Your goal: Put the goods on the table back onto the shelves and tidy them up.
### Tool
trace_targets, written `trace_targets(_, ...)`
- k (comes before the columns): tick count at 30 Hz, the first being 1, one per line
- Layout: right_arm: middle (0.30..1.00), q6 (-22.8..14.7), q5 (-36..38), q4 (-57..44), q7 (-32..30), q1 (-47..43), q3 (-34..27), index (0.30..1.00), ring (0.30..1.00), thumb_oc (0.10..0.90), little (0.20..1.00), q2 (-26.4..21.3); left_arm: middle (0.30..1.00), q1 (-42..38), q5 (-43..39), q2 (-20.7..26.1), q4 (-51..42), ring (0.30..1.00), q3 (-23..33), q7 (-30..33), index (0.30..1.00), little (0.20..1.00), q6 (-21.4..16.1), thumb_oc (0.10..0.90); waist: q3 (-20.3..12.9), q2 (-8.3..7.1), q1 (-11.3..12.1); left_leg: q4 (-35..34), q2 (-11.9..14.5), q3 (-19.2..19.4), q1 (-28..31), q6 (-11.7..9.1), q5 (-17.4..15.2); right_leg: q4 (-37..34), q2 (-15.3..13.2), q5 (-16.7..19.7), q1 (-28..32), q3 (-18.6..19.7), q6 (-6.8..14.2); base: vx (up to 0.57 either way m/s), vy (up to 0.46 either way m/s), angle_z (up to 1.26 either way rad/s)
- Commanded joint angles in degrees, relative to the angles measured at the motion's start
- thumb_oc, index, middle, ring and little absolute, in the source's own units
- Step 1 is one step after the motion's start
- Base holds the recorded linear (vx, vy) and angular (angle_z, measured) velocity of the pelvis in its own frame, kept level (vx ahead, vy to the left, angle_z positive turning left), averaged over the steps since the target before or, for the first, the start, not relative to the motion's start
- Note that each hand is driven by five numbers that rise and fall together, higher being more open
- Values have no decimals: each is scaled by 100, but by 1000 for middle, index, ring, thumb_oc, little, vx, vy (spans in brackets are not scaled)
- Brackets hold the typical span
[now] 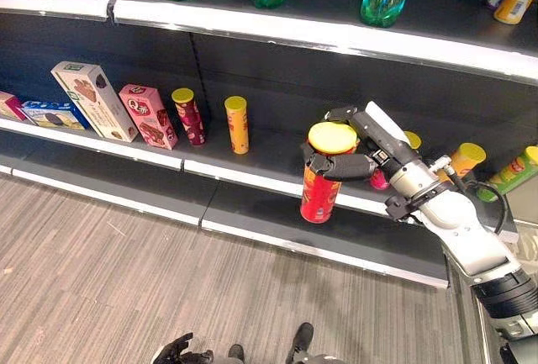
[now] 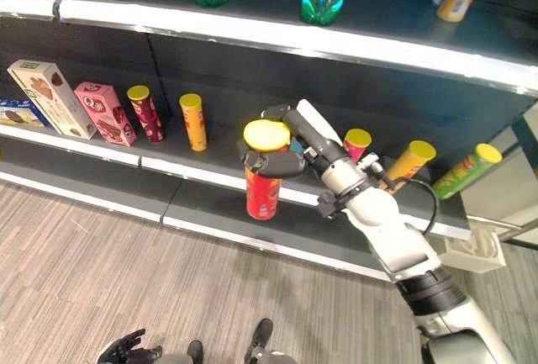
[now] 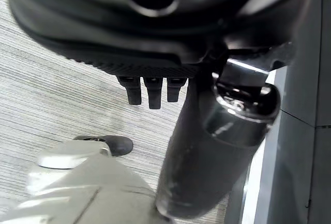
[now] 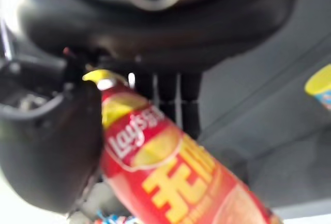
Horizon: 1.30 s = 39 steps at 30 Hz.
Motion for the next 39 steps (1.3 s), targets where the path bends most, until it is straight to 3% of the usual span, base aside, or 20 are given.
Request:
trace_targets(1,300,-518,-157,-274,-573,-985,-394,300,300,400,300,288,900,24,-143,315,-274,900,-225,67,900,900,-120,800,-74,-58,162,282,319,316,-339,-110,276,31,-326,-357,449,166,704,104,43,1)
trace_targets(3,300,-517,-255,-221,-682,-966,-404,300,300,400,300,417,900,72,-133,316,-264,900,-231,114,900,900,-131,800,-113,-50,209,-448,425,196,-239,1,177,31,-347,-377,435,258,789,149,99,5)
trace_targets(7,300,-530,-515,-7,-822,-1090,-248,300,300,400,300,570,900,232,-209,257,-230,900,-234,221,900,900,-171,800,-162,164,343,-1749,619,-325,-269,-146,820,31,-360,-478,442,514,892,124,193,-28)
trace_targets(9,300,-483,-734,85,-862,-1136,-204,300,300,400,300,591,900,281,-256,226,-164,900,-217,224,900,900,-166,800,-234,298,363,-2053,665,-228,-129,-196,927,31,-406,-549,575,571,944,147,236,-52)
trace_targets(12,300,-427,-1054,169,-971,-1168,-173,300,300,400,300,668,900,299,-179,258,-76,900,-253,213,900,900,-182,800,-322,355,374,-2141,512,-143,24,-122,865,31,-532,-452,576,569,967,106,212,-46)
trace_targets(18,300,-327,-1647,341,-1174,-1383,10,300,300,400,300,855,900,315,-38,400,-82,900,-234,264,900,900,-231,800,-260,304,524,-2141,141,41,213,204,646,154,-907,-286,535,744,1145,78,196,-8)
trace_targets(23,300,-252,-1986,583,-1380,-1574,64,300,300,400,300,871,900,324,-75,437,-182,900,-271,328,900,900,-265,800,-172,295,641,-2141,-73,36,104,354,589,271,-1156,-207,393,725,1268,15,142,5)
trace_targets(32,300,0,-3050,1347,-2427,-2235,-39,300,300,400,300,764,900,116,-264,567,-553,900,-585,511,900,900,-419,800,366,512,902,-2076,-333,-300,-361,488,664,692,-1465,-147,-81,548,1345,-67,58,16)
trace_targets(39,300,185,-3261,1809,-3220,-2475,-336,300,300,400,300,888,900,-50,-391,634,-722,900,-826,624,900,900,-507,800,603,706,1040,-1994,-420,-592,-680,498,753,845,-1563,-165,-264,308,1359,-50,-4,20)
